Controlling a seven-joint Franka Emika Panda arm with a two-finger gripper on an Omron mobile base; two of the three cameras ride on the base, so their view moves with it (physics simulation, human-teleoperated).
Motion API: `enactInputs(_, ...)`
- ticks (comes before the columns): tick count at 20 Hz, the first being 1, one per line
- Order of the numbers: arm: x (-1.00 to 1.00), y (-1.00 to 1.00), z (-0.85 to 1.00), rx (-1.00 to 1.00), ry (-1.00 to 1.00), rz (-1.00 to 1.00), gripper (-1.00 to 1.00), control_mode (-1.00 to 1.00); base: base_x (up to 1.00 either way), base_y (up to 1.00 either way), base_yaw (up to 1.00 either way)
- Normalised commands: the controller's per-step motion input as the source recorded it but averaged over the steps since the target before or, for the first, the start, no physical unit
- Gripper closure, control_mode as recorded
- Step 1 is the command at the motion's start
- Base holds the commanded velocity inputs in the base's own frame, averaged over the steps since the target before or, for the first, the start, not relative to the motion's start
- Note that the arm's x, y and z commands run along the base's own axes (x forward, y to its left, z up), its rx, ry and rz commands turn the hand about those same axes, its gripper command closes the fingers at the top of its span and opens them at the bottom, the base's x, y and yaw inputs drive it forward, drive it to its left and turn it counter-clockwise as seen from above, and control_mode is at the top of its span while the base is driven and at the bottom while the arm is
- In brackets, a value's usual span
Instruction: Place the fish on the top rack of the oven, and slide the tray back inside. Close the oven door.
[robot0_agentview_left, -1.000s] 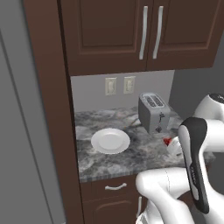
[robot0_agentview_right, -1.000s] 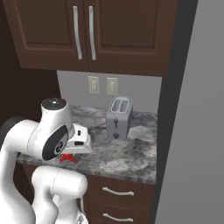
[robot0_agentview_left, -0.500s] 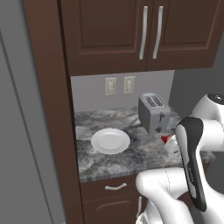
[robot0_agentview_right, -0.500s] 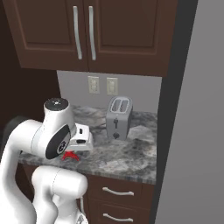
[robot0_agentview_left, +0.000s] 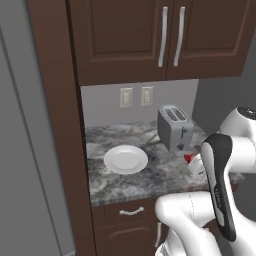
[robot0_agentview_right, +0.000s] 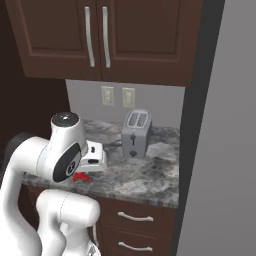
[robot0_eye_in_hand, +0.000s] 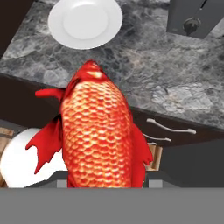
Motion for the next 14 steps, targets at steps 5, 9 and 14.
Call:
enactInputs(5,0.0,0.0,0.0,0.0,0.0,0.0,1.0,1.0,-0.92,0.0,0.0)
enactInputs(9,0.0,0.0,0.0,0.0,0.0,0.0,1.0,1.0,-0.92,0.01,0.06)
enactInputs(14,0.0,0.0,0.0,0.0,0.0,0.0,1.0,1.0,-0.7,0.04,0.3)
